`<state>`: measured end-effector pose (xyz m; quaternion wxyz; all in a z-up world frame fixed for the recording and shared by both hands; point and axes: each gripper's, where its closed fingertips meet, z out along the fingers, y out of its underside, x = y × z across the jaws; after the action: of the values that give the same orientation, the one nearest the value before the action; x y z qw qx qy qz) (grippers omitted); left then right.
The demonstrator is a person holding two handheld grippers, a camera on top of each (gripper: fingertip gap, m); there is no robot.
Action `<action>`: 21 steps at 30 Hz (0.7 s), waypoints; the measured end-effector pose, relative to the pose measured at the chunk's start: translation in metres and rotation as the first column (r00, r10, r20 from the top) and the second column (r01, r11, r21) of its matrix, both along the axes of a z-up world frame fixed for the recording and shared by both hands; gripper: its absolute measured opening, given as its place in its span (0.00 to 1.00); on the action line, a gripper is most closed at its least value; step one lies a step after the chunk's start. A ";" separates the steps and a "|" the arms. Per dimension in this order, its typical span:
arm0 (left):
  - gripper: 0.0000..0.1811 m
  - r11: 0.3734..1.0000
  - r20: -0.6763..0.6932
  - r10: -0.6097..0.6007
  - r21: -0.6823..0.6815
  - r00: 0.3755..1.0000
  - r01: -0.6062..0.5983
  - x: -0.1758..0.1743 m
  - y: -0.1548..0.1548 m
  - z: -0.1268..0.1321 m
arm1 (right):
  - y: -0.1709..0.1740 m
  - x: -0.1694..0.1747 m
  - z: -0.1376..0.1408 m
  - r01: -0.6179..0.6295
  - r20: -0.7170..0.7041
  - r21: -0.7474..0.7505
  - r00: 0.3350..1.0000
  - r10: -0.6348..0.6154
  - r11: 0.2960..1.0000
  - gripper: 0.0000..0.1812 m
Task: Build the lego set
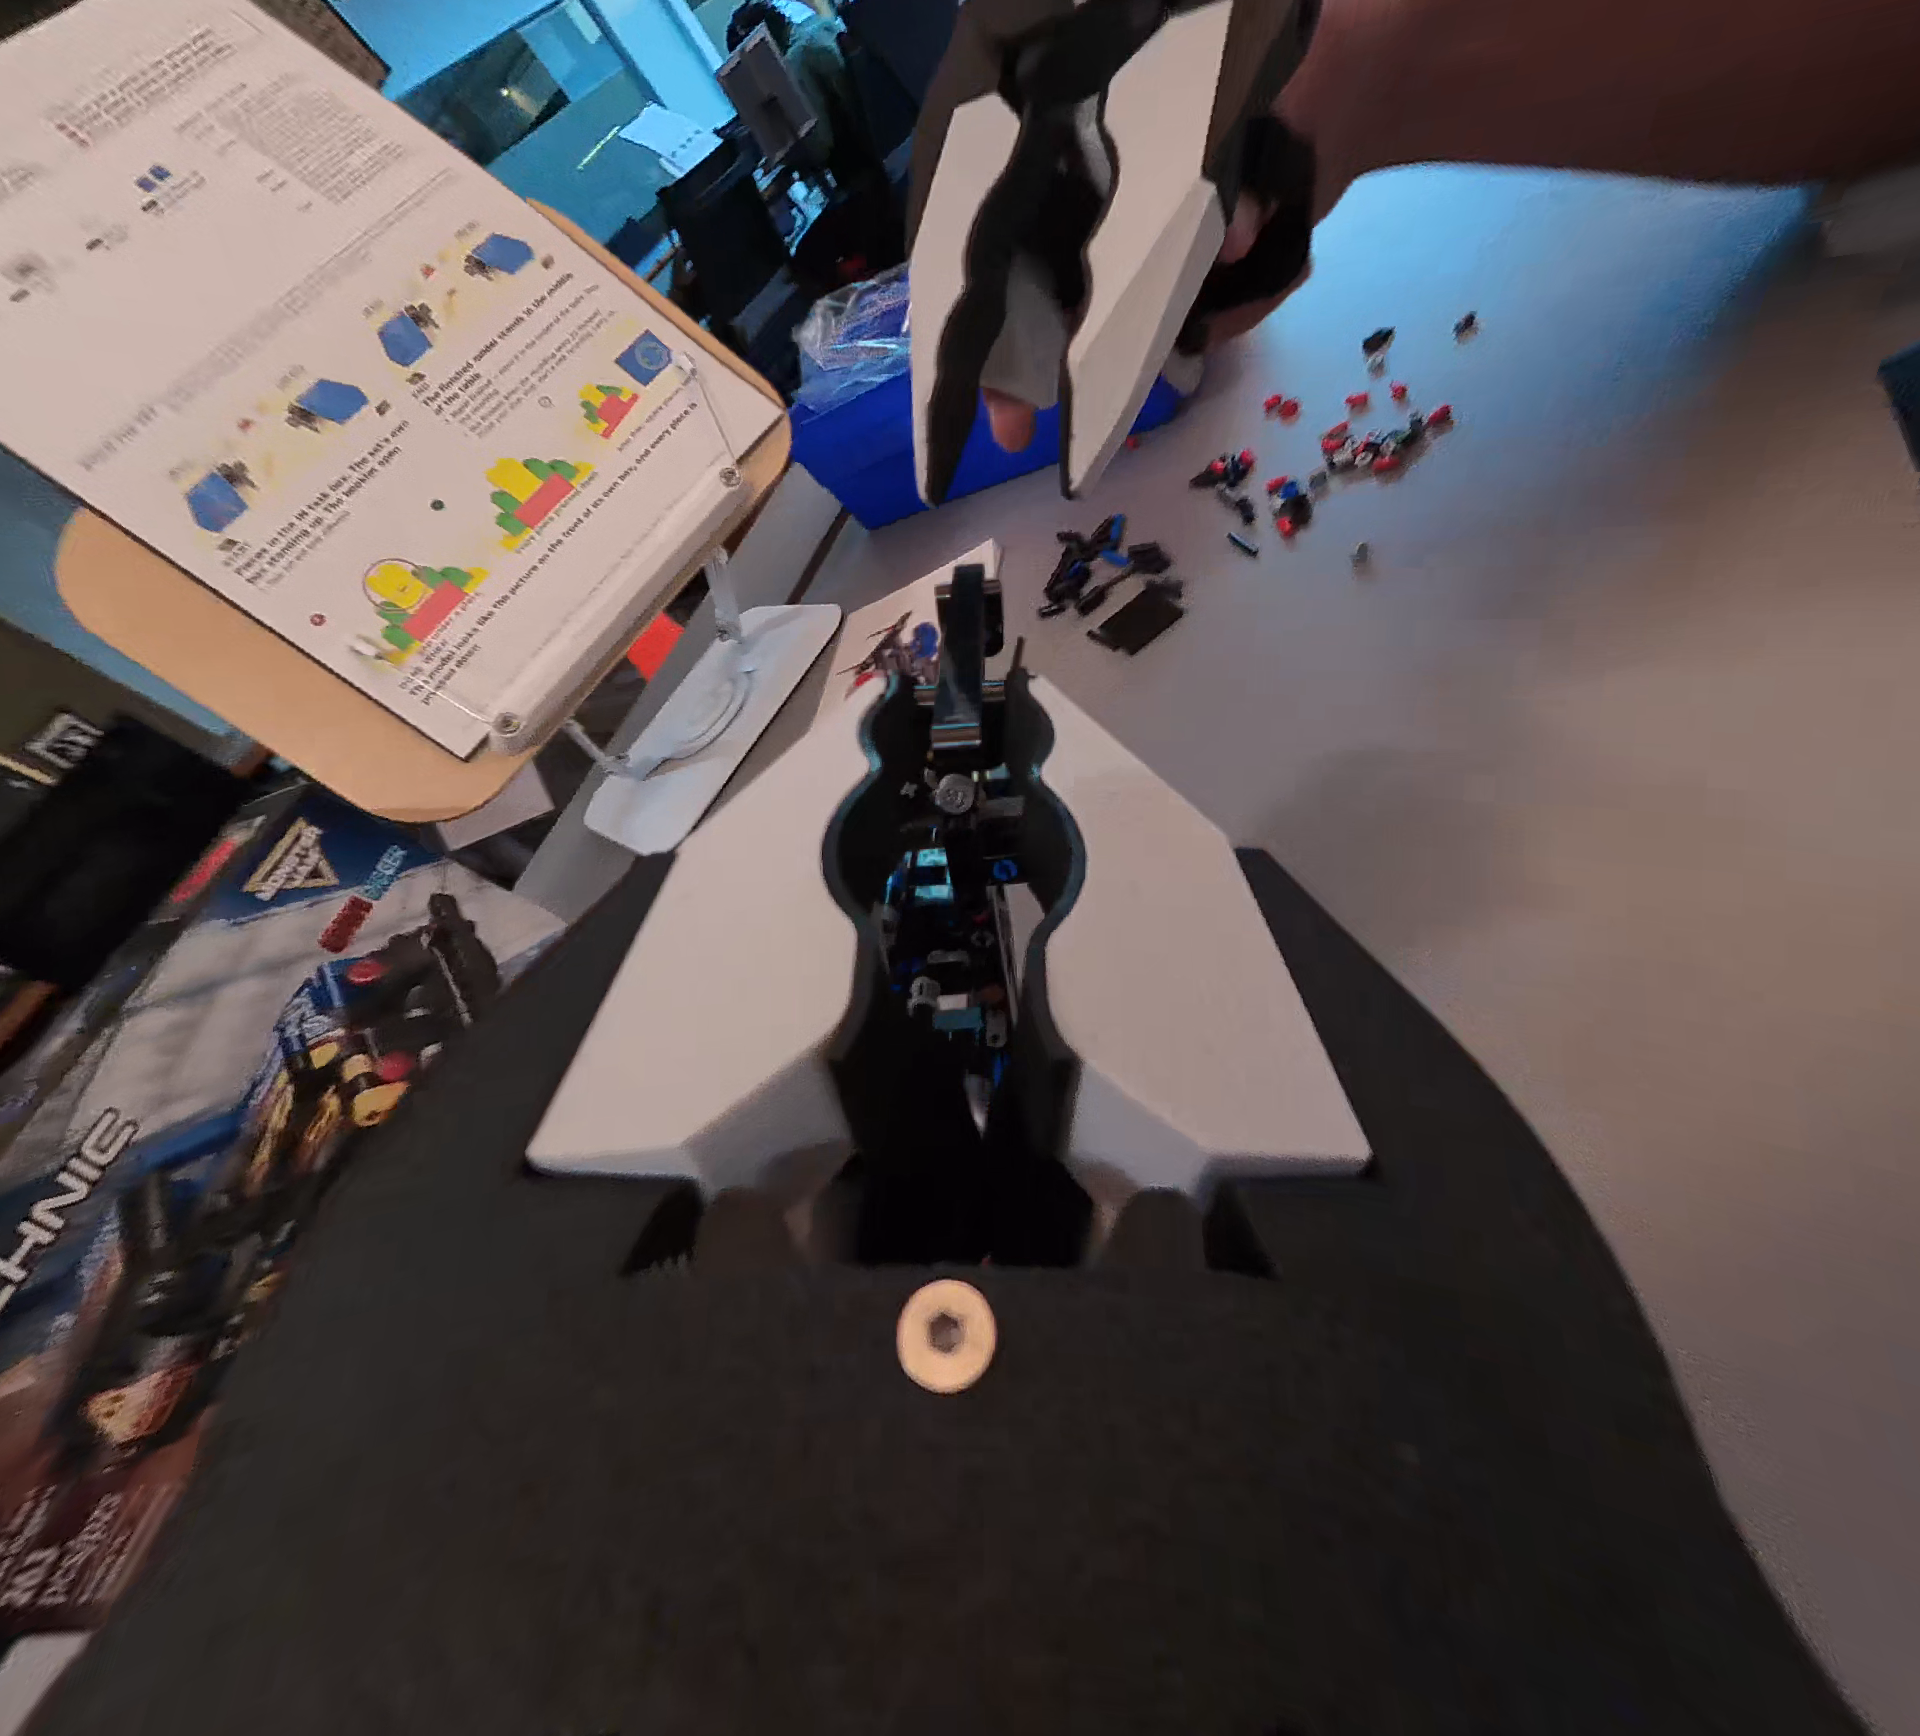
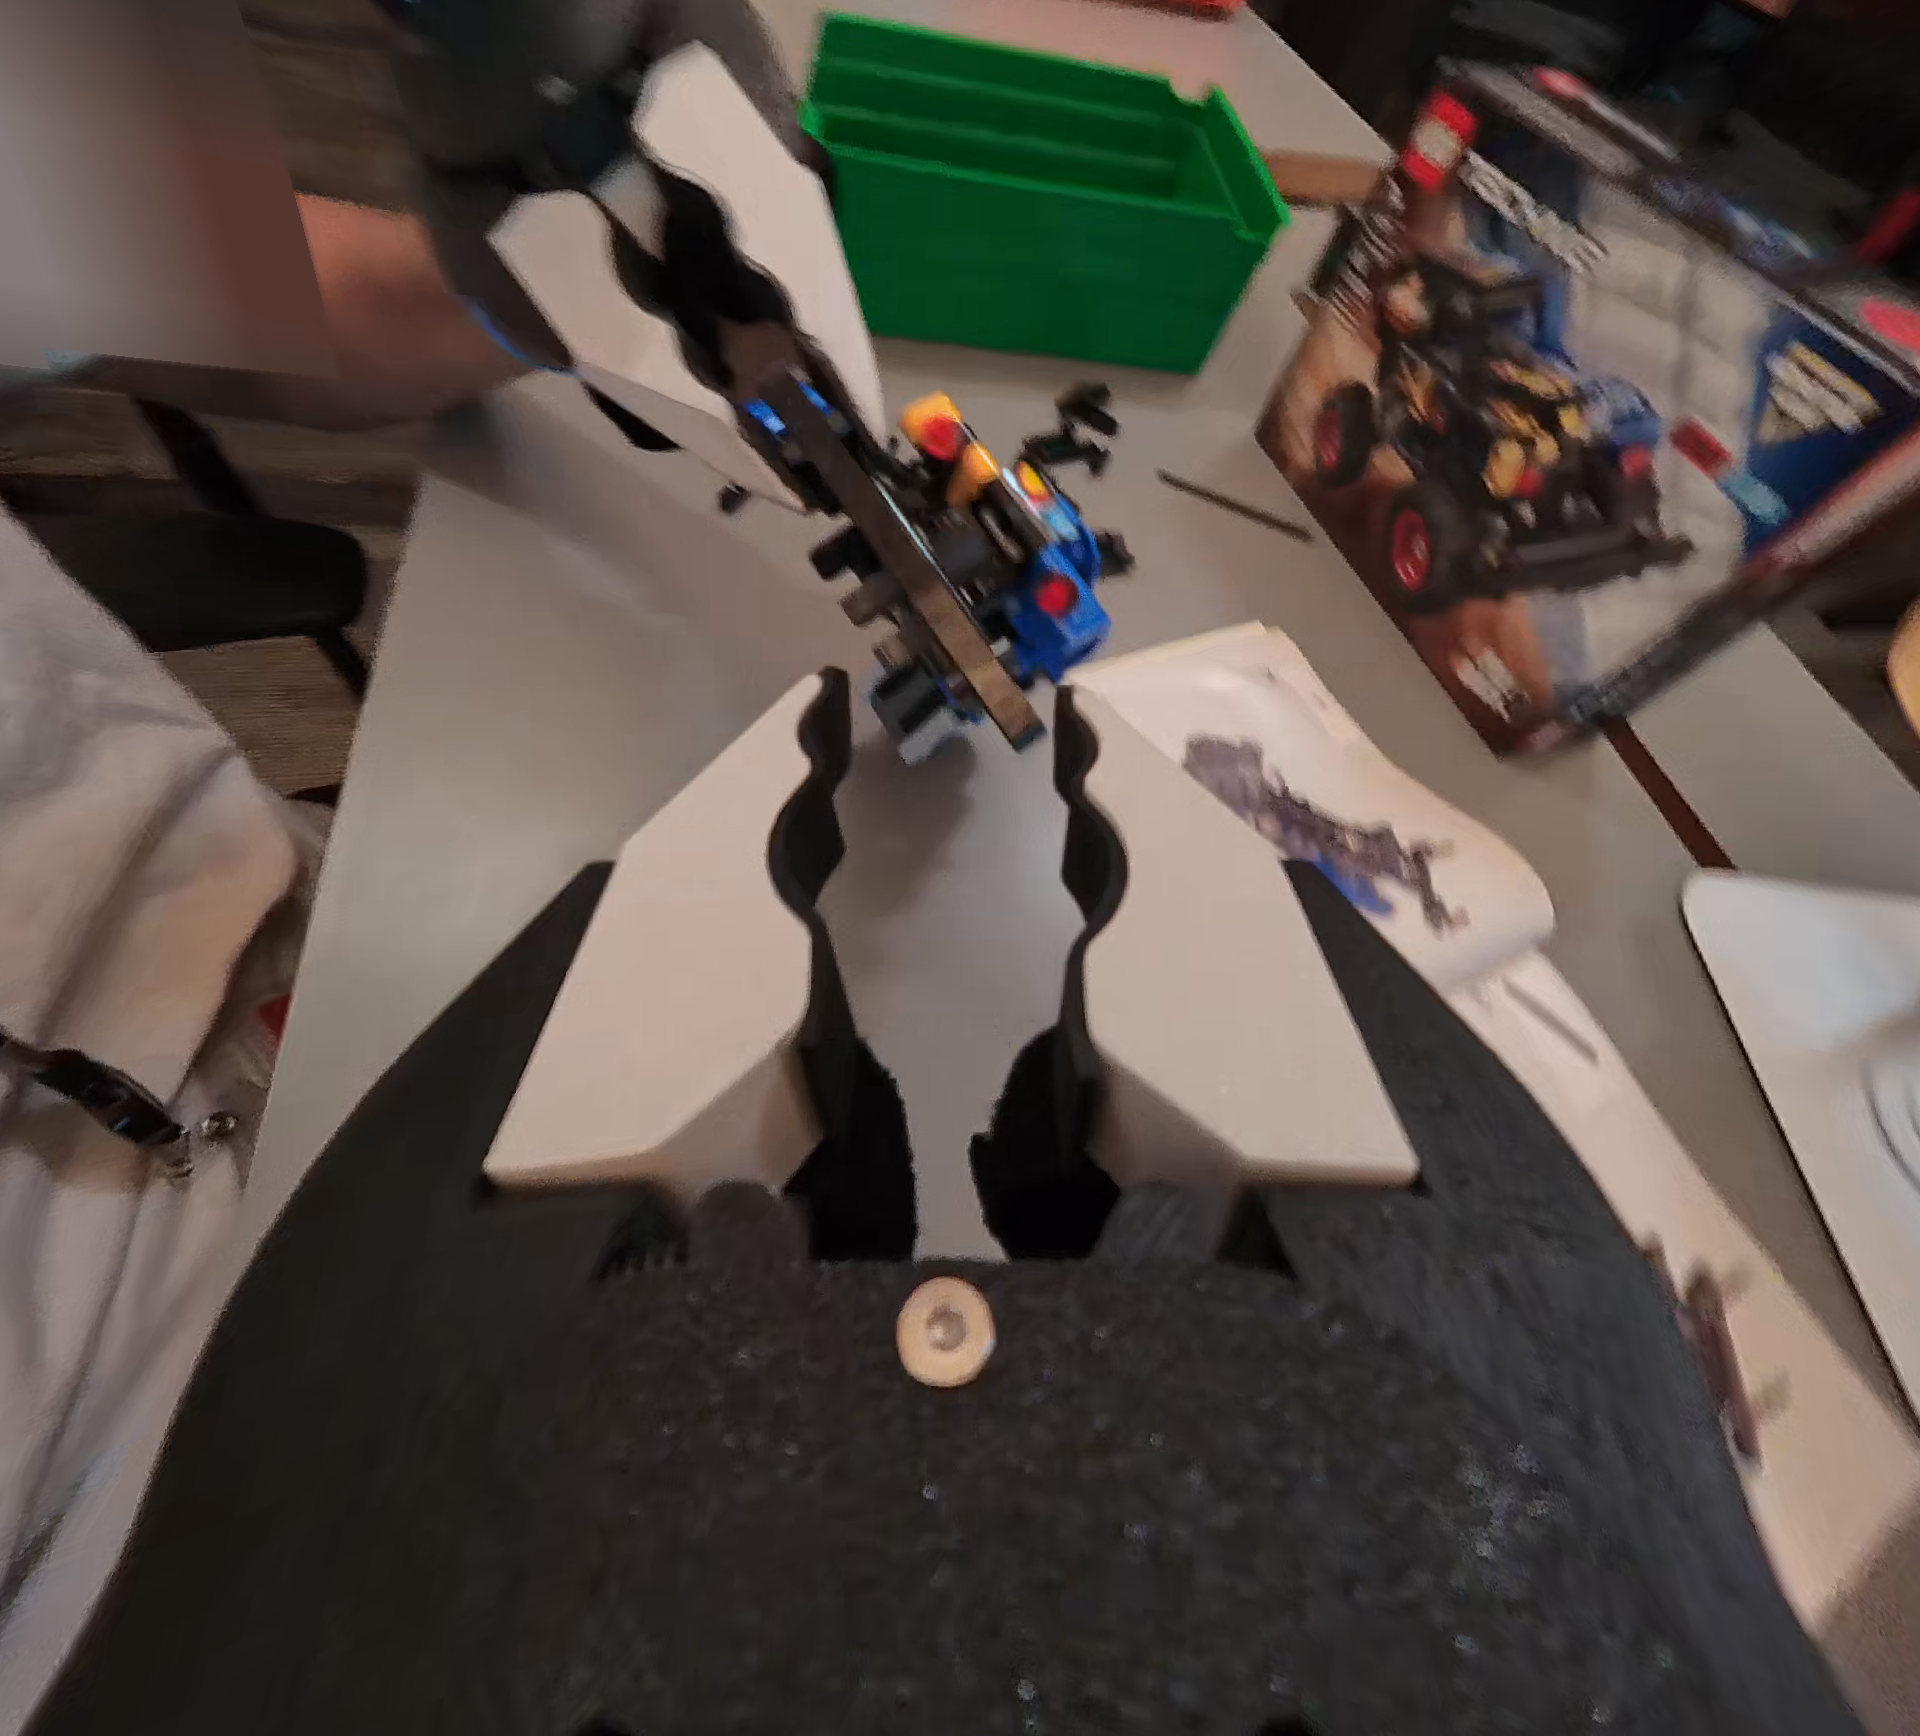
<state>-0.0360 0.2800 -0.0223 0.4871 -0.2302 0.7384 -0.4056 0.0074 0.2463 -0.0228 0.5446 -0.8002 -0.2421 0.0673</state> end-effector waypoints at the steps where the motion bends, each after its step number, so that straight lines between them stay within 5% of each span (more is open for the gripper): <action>1: 0.08 1.000 0.008 0.016 0.025 1.000 -0.016 -0.001 -0.005 -0.004 | -0.007 0.003 -0.008 0.054 0.004 -0.012 0.999 -0.054 0.998 0.22; 5: 0.08 0.987 0.060 0.076 0.135 0.995 -0.084 -0.006 -0.025 -0.024 | -0.034 0.003 -0.041 0.219 0.026 -0.031 0.976 -0.218 0.975 0.24; 14: 0.08 0.871 0.220 0.146 0.434 0.965 -0.231 -0.015 -0.071 -0.069 | -0.052 -0.023 -0.081 0.286 -0.449 -0.152 0.833 -0.324 0.946 0.26; 21: 0.08 0.755 0.182 0.170 0.608 0.969 -0.246 -0.010 -0.087 -0.115 | -0.074 -0.024 -0.115 0.330 0.038 -0.136 0.944 -0.328 0.934 0.24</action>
<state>-0.0458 0.1934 -0.1370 0.6195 -0.1124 0.7713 -0.0932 -0.0165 0.1726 -0.1378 0.4889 -0.8661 -0.1033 -0.0137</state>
